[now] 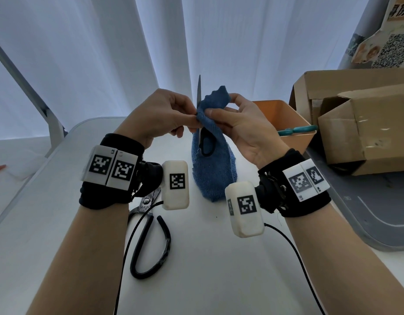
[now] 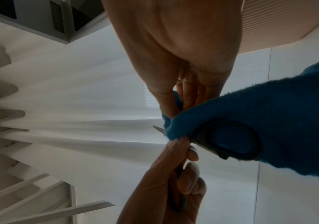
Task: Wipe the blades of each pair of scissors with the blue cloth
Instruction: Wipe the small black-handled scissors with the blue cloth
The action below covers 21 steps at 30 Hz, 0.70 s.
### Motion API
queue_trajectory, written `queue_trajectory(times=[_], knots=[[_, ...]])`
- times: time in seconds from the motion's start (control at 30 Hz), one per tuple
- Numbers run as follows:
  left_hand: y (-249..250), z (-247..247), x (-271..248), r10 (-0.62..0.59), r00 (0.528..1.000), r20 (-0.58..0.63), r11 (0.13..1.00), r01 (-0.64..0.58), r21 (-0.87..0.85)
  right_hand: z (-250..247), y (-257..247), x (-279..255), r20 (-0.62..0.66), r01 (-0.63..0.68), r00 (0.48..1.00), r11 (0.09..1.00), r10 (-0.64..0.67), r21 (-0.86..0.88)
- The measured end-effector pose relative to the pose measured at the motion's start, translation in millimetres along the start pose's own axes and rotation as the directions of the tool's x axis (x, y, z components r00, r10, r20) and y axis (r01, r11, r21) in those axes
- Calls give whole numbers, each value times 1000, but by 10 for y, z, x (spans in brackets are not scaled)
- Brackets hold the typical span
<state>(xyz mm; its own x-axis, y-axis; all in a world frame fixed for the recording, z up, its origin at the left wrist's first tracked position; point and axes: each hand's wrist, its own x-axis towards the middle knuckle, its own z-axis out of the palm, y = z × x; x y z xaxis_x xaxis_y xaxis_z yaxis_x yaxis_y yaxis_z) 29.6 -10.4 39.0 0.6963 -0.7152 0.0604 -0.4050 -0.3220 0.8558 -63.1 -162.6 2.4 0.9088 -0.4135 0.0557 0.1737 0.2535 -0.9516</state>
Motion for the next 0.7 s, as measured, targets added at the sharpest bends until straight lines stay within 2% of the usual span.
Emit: queue_trajectory(times=[0.13,0.7], knots=[[-3,-10,4,-1,1000,-26,1000,1,-3,-10,-5,8,-18,14,1000,1000,-14,1],[25,74,1,-6,1000,-2,1000,6,-1,-10,14,22,-45,-26,999,1000,25,-5]])
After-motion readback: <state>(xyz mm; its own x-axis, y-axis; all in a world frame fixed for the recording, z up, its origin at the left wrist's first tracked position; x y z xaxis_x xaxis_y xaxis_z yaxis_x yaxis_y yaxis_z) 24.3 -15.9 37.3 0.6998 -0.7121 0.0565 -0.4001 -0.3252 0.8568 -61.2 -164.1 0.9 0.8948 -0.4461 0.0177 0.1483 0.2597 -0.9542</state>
